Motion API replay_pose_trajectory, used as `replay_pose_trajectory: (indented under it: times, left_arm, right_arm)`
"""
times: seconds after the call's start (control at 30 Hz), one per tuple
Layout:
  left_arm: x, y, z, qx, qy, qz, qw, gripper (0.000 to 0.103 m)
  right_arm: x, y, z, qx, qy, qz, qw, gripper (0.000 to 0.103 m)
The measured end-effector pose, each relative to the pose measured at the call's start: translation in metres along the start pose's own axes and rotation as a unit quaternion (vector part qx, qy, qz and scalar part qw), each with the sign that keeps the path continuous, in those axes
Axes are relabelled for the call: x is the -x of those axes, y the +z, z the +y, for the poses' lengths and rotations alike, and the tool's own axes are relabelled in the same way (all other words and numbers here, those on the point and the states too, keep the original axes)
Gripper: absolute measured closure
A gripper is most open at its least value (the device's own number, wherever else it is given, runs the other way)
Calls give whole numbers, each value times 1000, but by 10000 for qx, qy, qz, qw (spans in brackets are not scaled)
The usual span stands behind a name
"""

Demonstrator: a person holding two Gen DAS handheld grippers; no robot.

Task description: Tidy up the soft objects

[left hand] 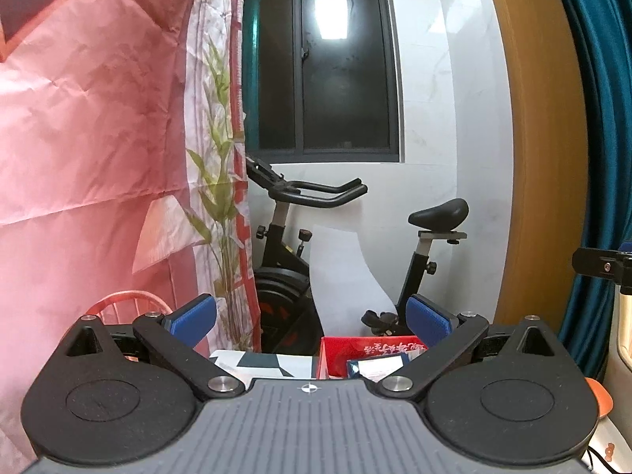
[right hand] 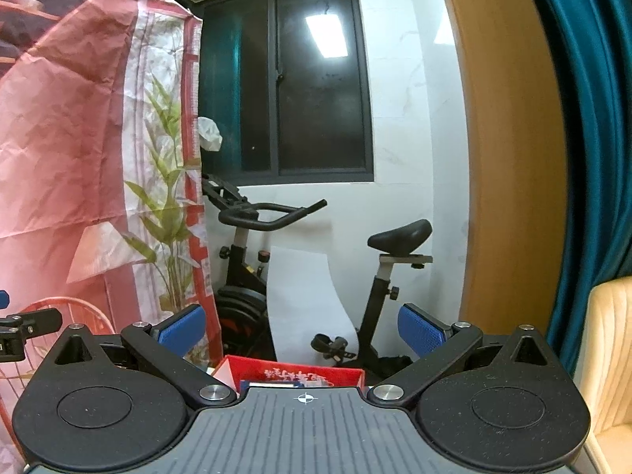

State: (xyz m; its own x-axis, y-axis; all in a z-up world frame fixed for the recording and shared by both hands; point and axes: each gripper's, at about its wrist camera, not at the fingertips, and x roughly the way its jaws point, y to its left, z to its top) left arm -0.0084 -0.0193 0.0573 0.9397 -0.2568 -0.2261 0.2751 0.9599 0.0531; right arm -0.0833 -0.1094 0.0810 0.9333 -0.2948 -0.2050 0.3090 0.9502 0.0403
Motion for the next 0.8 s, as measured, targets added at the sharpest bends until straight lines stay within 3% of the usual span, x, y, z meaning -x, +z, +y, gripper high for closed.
replay_pose_trajectory:
  times: [0.8]
  left_arm:
    - [2,0,0,55,37,21,10000,0]
  right_arm:
    - [-1,-2,0,62,-57,48,10000,0]
